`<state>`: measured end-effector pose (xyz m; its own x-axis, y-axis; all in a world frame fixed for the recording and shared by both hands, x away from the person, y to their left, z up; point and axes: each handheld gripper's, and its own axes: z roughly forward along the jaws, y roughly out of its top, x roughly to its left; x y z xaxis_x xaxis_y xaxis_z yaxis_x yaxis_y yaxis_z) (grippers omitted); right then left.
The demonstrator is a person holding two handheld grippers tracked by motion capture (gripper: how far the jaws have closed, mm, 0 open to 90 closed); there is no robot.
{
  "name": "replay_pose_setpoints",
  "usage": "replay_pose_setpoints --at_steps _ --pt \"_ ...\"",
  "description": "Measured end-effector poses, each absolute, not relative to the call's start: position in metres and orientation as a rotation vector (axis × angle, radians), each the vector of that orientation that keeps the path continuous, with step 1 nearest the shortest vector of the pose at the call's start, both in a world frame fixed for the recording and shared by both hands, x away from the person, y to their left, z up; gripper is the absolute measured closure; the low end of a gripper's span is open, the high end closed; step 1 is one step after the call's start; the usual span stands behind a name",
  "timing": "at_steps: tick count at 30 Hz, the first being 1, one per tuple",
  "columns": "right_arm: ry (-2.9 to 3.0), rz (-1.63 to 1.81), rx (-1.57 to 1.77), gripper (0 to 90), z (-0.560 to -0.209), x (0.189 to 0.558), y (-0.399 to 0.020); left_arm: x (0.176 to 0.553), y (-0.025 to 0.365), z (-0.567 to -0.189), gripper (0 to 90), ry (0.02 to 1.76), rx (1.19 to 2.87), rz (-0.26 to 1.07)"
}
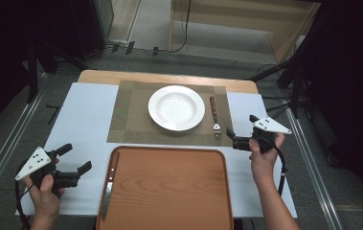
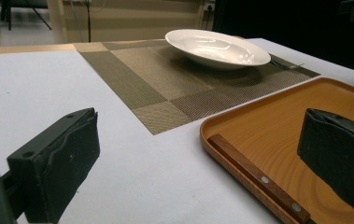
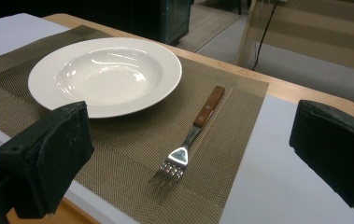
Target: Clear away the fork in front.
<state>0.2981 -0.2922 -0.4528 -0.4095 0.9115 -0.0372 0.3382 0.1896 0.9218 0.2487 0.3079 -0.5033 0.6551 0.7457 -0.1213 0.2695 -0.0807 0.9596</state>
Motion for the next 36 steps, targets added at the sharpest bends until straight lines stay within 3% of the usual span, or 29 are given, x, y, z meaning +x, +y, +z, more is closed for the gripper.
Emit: replay_pose_setpoints --at_steps 8,12,33,36 --pt "1.881 1.178 1.177 0.0 -0.448 0.316 -0.285 0.248 0.31 -0.502 0.6 0.831 1.637 0.465" --pt "1.891 1.169 1.184 0.0 -0.446 0.327 -0.282 0.248 0.31 -0.502 12.1 0.834 1.643 0.464" --pt "1.945 1.08 1.261 0.0 -0.447 0.378 -0.27 0.249 0.309 -0.502 11.5 0.832 1.647 0.446" --pt "1.949 1.073 1.277 0.0 -0.448 0.386 -0.269 0.249 0.309 -0.502 7.9 0.837 1.648 0.449"
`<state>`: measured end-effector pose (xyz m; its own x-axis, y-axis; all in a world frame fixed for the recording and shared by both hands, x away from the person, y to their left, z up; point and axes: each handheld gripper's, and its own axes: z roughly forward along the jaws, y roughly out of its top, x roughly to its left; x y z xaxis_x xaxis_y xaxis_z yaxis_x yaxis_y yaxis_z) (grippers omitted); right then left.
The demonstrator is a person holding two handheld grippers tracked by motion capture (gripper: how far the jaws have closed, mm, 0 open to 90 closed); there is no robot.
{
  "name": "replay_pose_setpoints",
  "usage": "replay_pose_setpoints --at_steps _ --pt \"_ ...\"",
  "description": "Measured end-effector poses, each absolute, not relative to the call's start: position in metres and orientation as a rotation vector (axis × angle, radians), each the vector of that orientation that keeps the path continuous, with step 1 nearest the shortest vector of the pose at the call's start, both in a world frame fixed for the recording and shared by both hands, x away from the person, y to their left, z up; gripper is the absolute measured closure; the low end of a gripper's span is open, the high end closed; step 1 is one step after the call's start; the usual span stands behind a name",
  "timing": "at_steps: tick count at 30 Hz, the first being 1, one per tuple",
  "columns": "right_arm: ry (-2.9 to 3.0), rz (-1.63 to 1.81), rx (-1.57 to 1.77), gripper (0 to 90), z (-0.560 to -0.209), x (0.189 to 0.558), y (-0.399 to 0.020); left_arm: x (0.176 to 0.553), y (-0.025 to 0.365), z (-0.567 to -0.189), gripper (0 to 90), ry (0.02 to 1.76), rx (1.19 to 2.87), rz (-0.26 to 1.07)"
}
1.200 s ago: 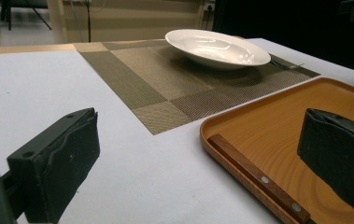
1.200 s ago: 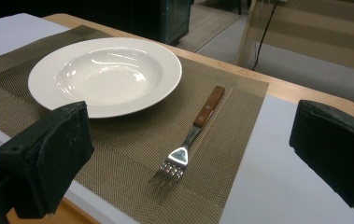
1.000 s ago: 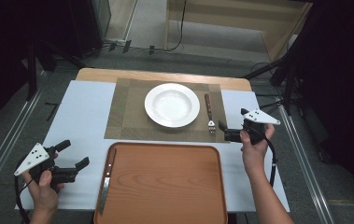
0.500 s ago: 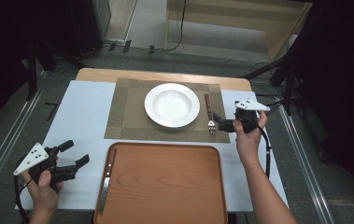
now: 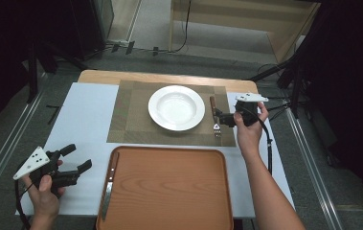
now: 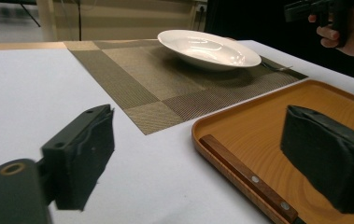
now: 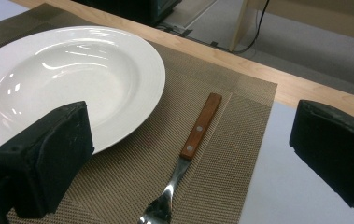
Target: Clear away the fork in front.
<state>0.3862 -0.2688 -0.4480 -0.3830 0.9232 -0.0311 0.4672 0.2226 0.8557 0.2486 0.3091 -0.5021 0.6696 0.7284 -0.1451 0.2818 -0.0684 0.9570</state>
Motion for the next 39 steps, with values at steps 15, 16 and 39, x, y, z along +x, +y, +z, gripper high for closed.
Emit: replay_pose_setpoints --at_steps 15,16,39 --pt "1.999 1.0 1.371 0.0 -0.458 0.424 -0.258 0.249 0.309 -0.501 0.0 0.845 1.659 0.463" --pt "2.002 0.998 1.376 0.0 -0.458 0.426 -0.258 0.249 0.308 -0.502 0.0 0.846 1.661 0.459" --pt "2.112 0.963 1.621 37.5 -0.474 0.457 -0.261 0.251 0.308 -0.502 0.0 0.866 1.662 0.451"
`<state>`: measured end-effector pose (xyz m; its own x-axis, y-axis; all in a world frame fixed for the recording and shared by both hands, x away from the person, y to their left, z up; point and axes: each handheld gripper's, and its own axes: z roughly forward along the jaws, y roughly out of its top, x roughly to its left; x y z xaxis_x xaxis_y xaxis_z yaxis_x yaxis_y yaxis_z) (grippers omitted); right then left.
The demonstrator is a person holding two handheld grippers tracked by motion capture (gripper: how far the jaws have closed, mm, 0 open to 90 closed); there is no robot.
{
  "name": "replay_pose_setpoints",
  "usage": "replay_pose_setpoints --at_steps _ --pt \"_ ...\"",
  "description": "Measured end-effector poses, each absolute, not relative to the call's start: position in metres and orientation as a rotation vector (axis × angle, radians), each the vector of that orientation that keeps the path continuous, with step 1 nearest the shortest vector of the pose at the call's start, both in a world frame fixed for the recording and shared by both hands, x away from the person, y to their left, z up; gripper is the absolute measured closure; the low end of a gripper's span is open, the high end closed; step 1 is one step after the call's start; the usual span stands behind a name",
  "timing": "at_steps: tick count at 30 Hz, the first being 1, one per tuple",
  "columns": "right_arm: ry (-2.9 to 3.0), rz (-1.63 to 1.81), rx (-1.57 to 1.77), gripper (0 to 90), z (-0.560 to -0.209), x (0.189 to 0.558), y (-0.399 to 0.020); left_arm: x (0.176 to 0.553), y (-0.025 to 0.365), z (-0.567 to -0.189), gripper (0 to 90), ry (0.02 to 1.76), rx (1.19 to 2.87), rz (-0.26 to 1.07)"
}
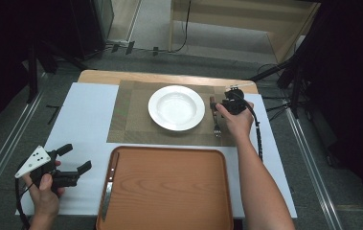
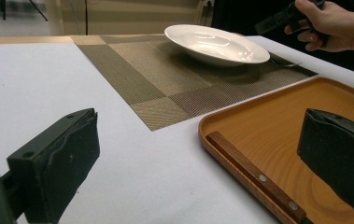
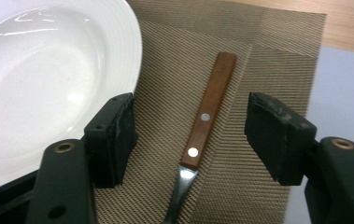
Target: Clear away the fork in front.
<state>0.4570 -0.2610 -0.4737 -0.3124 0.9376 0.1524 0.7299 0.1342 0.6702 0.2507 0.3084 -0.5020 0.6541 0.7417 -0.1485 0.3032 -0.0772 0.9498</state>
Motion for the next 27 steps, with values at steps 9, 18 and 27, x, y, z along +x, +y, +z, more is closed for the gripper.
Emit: replay_pose_setpoints --at_steps 9,18,27 --pt "2.111 0.747 1.676 62.1 -0.483 0.463 -0.252 0.251 0.309 -0.502 0.0 0.866 1.662 0.451" --pt "2.125 0.688 1.728 65.6 -0.488 0.465 -0.245 0.251 0.309 -0.502 0.0 0.866 1.664 0.45" --pt "2.135 0.649 1.763 66.3 -0.494 0.472 -0.242 0.252 0.309 -0.502 0.0 0.869 1.663 0.452"
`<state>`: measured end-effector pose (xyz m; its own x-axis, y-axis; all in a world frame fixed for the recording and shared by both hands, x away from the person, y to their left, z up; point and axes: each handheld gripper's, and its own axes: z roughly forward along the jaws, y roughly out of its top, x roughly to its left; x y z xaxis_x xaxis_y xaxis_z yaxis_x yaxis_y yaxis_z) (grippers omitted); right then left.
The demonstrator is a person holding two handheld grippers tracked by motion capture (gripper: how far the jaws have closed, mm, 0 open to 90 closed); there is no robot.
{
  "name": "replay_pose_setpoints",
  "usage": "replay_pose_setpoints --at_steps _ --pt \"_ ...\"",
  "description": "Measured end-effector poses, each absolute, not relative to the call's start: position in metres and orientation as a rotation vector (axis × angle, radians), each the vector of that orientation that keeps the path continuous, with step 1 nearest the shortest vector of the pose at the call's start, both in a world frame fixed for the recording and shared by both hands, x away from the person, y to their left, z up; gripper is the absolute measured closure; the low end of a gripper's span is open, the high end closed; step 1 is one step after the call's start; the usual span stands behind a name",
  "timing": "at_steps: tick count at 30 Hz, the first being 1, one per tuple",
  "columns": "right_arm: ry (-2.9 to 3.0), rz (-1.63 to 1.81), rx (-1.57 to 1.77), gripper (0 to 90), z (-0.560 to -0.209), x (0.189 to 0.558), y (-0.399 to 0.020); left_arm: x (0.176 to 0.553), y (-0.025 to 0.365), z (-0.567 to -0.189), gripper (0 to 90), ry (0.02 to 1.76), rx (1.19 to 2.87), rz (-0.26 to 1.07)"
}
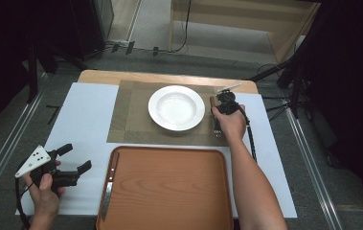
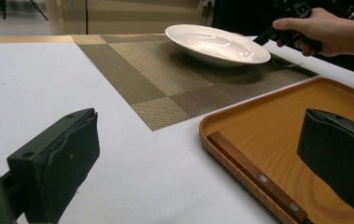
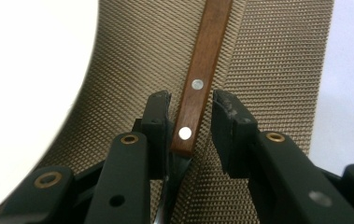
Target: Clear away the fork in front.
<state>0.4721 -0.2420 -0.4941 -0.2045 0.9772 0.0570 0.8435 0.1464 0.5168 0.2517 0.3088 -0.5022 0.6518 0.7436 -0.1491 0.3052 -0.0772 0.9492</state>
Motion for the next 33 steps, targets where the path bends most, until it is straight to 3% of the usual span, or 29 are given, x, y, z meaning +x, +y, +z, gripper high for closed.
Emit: replay_pose_setpoints --at_steps 14,17,33 --pt "2.188 0.533 1.752 70.2 -0.4927 0.4806 -0.2345 0.252 0.3081 -0.5025 0.0 0.873 1.664 0.448" --pt "2.168 0.555 1.79 75.3 -0.493 0.4808 -0.2374 0.2518 0.3082 -0.5025 0.0 0.872 1.664 0.446" --pt "2.177 0.561 1.768 75.9 -0.4937 0.4799 -0.2384 0.2527 0.3085 -0.5025 0.0 0.868 1.661 0.437"
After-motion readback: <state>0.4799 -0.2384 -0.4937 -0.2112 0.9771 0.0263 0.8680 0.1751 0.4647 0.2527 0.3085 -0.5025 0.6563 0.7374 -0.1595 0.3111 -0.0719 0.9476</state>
